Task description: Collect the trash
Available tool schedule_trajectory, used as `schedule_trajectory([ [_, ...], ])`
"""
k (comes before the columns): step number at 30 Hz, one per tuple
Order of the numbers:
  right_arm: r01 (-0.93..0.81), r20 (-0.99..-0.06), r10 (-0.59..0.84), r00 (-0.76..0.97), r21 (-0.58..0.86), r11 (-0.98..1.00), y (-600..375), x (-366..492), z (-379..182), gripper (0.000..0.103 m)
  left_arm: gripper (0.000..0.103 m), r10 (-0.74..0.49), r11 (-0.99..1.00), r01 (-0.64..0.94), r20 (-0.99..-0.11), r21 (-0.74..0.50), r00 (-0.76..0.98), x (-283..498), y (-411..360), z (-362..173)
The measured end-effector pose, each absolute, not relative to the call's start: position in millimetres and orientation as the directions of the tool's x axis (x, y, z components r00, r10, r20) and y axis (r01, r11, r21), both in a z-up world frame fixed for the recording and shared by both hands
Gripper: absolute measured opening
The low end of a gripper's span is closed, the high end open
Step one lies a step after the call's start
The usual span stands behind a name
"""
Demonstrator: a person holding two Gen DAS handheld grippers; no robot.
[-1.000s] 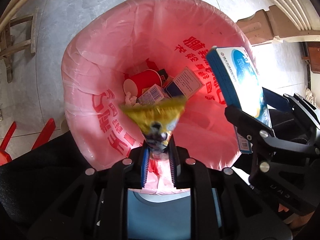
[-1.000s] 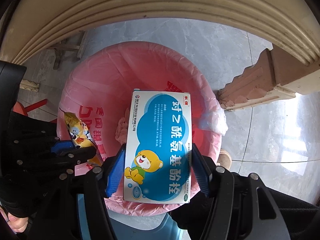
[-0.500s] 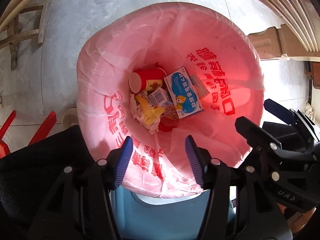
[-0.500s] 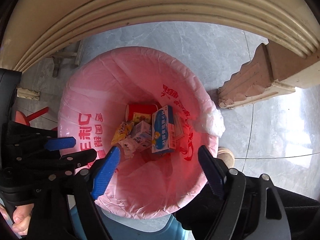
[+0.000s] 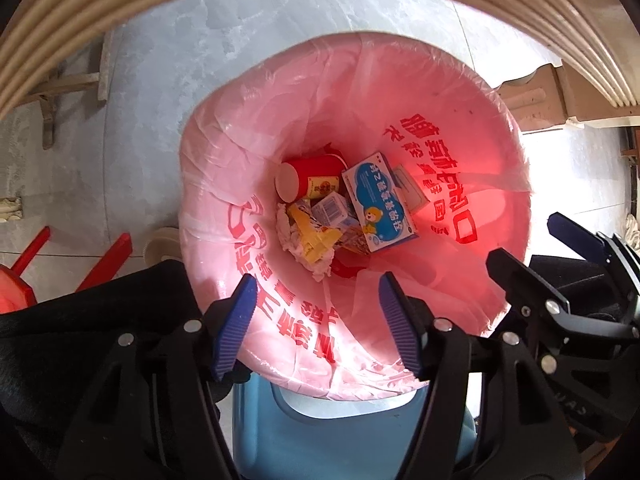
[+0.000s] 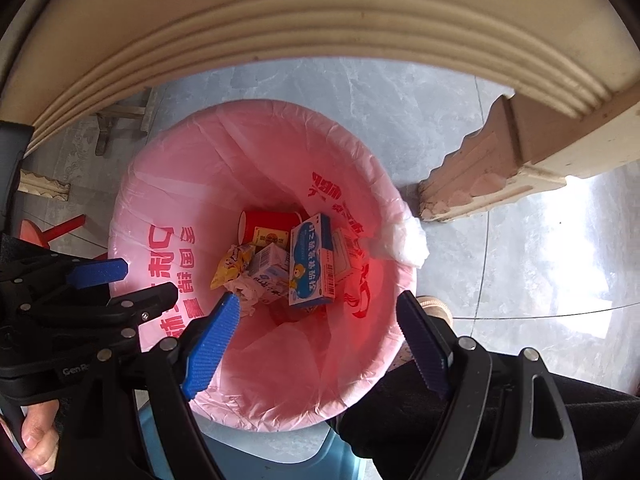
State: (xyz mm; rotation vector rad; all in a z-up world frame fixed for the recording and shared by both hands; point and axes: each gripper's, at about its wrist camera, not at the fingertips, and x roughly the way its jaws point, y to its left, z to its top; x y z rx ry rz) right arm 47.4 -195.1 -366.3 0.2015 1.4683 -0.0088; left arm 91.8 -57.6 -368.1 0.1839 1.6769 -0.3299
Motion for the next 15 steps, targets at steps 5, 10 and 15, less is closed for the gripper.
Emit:
schedule_trajectory([
  [5,0.132,-0.984,0.08,0.16,0.101,0.986,-194,38,-344,0.079,0.062,-0.025,0.937,0.348,-1.0,-0.029,-0.016,81,-64,-343],
  [10,0.158,-0.97,0.059,0.235,0.098,0.982,-196,26,-313,0.079,0.062,-0.033,0.937,0.349,-0.996,-0.002,0.083,69,-65,-311],
  [15,0.195,-0.942,0.022,0.335,0.092,0.976,-199,12,-272,0.079,0.062,-0.039,0.947,0.321,-0.979,0.027,0.198,60,-65,-268],
])
